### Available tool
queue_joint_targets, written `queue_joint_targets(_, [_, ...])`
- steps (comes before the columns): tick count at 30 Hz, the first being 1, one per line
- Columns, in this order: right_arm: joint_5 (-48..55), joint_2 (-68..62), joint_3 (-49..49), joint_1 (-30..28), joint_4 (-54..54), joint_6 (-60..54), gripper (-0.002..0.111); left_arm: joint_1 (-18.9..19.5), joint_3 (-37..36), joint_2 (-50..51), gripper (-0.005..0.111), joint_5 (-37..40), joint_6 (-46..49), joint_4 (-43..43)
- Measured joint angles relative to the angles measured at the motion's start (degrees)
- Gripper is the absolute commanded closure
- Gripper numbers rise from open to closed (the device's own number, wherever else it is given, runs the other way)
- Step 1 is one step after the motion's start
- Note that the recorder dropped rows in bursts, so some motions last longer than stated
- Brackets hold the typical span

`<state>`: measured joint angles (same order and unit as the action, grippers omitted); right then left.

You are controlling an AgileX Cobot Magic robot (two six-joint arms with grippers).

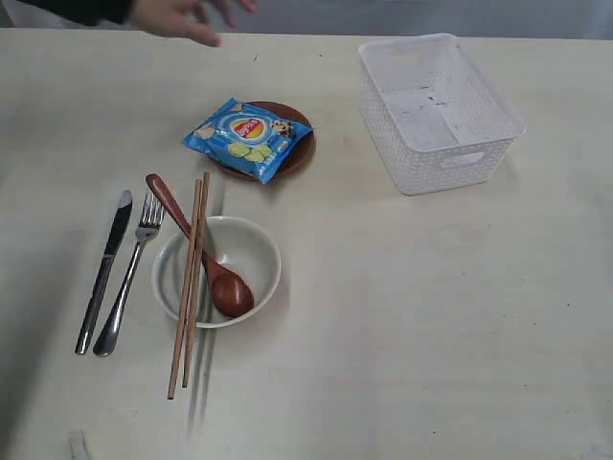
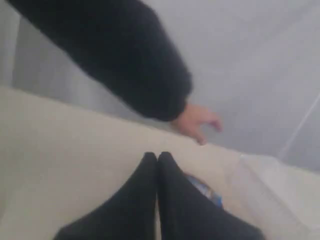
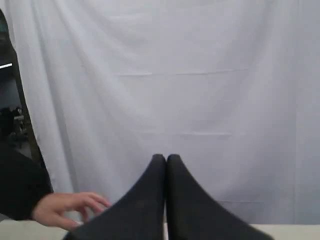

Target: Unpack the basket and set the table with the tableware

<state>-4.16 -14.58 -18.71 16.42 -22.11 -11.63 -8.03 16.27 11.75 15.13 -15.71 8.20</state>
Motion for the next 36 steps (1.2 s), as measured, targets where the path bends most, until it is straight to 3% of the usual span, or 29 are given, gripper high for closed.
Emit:
queue_joint_targets(7, [-0.41, 5.14, 1.92, 0.00, -0.51, 0.11, 0.109, 0.00, 20.72, 26.65, 0.104, 22.69, 0.63, -11.34])
queue_joint_targets(10, [-0.27, 5.34, 1.92, 0.00, -0.75, 0.11, 0.109, 0.00, 28.06, 37.55, 0.089, 31.81, 1.17, -15.20])
queue_joint_targets(14, [0.22, 5.34, 1.92, 0.00, -0.75, 0.11, 0.109, 0.00, 34.73, 50.62, 0.058, 41.02, 2.03, -19.42])
queue_joint_targets(16, [0.74, 5.34, 1.92, 0.00, -0.75, 0.24, 0.109, 0.00, 36.68, 55.73, 0.054, 44.18, 2.32, -20.68])
queue_joint_targets(23, [1.26, 5.34, 1.92, 0.00, -0.75, 0.77, 0.109, 0.00, 38.10, 66.68, 0.054, 46.31, 0.50, -26.49])
queue_joint_targets(28, [1.26, 5.34, 1.92, 0.00, -0.75, 1.16, 0.109, 3.95, 38.10, 69.71, 0.054, 44.12, -1.41, -27.63])
queue_joint_targets(33, [1.37, 5.34, 1.92, 0.00, -0.88, 1.16, 0.109, 10.84, 37.84, 71.45, 0.054, 38.60, 3.52, -17.37])
queue_joint_targets(36, [1.37, 5.34, 1.92, 0.00, -0.88, 1.16, 0.109, 12.21, 37.06, 73.28, 0.054, 35.50, 6.36, -13.96])
